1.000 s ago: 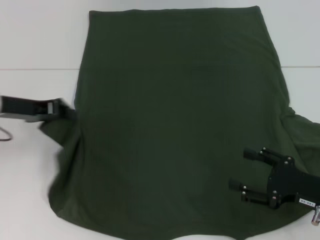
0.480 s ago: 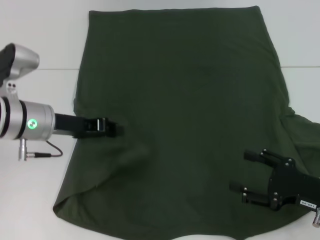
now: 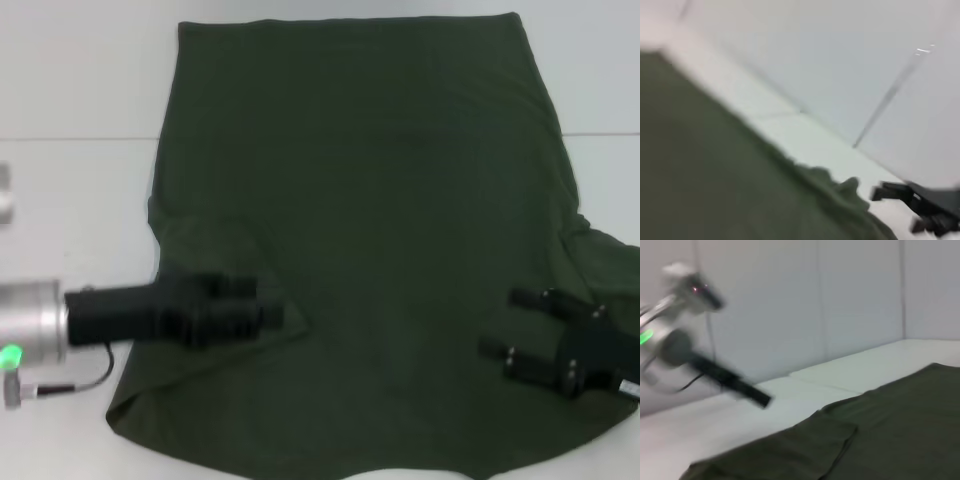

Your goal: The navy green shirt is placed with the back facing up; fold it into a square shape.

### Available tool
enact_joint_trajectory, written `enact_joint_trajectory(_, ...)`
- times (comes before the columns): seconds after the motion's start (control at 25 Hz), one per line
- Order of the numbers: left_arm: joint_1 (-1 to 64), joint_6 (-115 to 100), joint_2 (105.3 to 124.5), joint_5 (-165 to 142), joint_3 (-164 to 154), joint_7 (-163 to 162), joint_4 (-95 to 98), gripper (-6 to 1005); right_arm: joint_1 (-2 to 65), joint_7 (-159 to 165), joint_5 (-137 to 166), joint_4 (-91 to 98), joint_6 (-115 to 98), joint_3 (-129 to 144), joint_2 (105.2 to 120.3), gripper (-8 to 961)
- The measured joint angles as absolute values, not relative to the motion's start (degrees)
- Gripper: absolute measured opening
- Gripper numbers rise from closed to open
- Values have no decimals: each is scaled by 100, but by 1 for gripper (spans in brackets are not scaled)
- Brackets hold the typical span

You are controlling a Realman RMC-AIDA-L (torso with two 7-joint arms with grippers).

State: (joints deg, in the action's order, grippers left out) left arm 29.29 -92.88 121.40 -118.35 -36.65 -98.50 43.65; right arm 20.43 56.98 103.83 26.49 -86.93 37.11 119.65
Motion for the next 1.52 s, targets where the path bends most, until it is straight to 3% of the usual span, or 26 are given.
enact_joint_trajectory(0.12,2363,-9524,12352,-11454,-3638,-8094,4485,678,1992,6412,10384,2851,-8839,3506,11913,891)
enact_joint_trajectory(0.2,2151,-9625,12396,-11371,-3647,-7352,4475,774,1927,7164,10401,3152,-8927,3405,11885,891)
enact_joint_trajectory(0.36,2014,-9704,12405,-11442,-3636,-6788,4250,832,1783,9597,10666,4166,-8927,3325,11703,891)
enact_joint_trajectory(0.52,1980,-9728,12409,-11570,-3649,-6560,4129,890,1869,11971,11536,5037,-9049,3294,11371,888)
enact_joint_trajectory(0.64,1968,-9746,12411,-11575,-3638,-6452,4066,934,2061,13319,12476,5691,-9087,3180,11249,886)
enact_joint_trajectory(0.88,1990,-9763,12415,-11576,-3629,-6406,4052,934,2731,14523,14166,6264,-9233,2976,11157,886)
enact_joint_trajectory(1.12,1982,-9744,12419,-11572,-3630,-6394,4049,934,3362,14734,15387,6191,-9082,2911,11175,886)
enact_joint_trajectory(1.52,1960,-9711,12419,-11562,-3626,-6387,4008,933,3664,14715,15565,5154,-8203,3118,11126,885)
